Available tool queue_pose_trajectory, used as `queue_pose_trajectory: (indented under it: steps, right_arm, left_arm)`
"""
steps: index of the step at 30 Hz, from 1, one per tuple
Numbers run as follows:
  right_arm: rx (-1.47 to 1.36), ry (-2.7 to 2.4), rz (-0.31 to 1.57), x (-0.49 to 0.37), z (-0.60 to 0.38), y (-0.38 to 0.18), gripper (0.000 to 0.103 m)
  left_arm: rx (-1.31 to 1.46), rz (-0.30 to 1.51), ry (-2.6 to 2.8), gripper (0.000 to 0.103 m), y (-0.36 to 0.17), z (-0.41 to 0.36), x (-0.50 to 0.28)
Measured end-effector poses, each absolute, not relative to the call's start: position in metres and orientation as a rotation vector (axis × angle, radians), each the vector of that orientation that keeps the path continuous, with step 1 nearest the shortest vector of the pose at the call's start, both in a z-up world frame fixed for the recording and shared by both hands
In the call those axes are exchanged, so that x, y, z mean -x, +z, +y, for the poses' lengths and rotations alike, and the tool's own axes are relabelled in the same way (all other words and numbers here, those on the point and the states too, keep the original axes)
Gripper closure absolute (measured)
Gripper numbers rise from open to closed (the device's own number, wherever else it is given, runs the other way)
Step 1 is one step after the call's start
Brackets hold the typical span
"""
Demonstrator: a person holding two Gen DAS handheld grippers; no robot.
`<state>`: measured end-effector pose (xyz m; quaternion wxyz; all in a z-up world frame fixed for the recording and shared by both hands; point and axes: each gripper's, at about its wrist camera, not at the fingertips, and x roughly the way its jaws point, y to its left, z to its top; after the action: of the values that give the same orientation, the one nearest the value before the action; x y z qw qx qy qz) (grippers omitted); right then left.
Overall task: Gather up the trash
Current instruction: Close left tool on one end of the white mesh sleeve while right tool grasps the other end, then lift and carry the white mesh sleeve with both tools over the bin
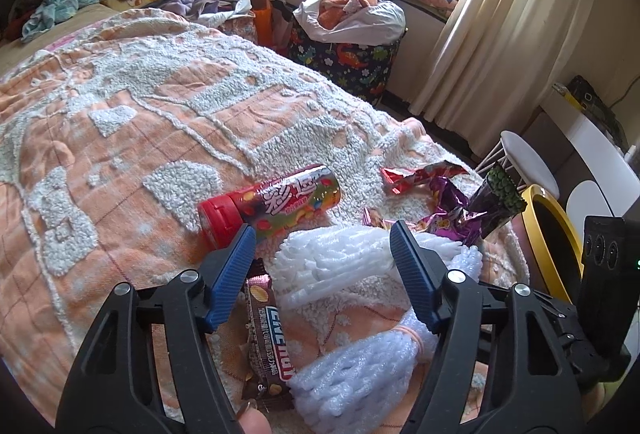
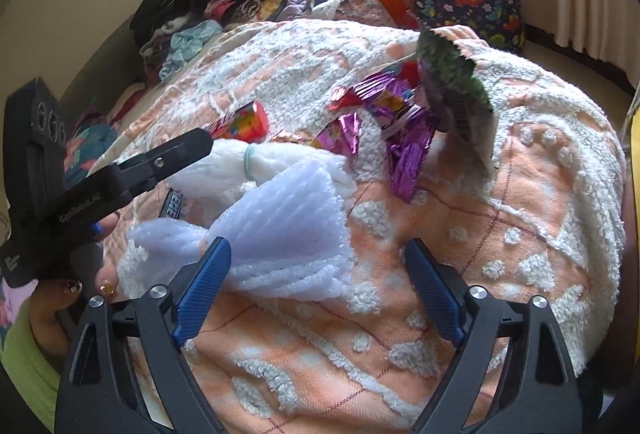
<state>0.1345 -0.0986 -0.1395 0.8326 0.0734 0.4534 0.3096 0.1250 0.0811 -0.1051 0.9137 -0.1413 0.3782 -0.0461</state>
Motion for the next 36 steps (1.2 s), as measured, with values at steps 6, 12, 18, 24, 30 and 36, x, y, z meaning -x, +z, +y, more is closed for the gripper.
queue_pose_trajectory:
  steps: [6, 12, 18, 24, 30, 36]
  right_arm:
    - [-0.154, 0.741, 0.975, -0.126, -0.097, -0.137, 0.057]
    - [-0.166, 0.764, 0.951, -0.113, -0.102, -0.129, 0.08]
    - [-0.199, 0.772, 0.923, -0.103, -0.12, -0.12, 0.084]
    - [-0.236, 0.761, 0.915, -0.094, -0.14, -0.117, 0.085]
    - [-0.25, 0.747, 0.898, -0.086, -0.154, -0.113, 0.086]
    - [-0.255, 0.737, 0.869, -0.08, -0.162, -0.105, 0.086]
  left_arm:
    - [0.29, 0.802, -0.106, 0.051, -0.11, 0.076, -0.127]
    - [0.268, 0.816, -0.118, 0.06, -0.11, 0.07, -0.126]
    - [0.295, 0.812, -0.13, 0.073, -0.107, 0.071, -0.122]
    - [0.314, 0.798, -0.155, 0.086, -0.098, 0.068, -0.119]
    - [0.305, 0.769, -0.172, 0.091, -0.082, 0.064, -0.111]
    - [0.327, 0.714, -0.18, 0.092, -0.06, 0.066, -0.102]
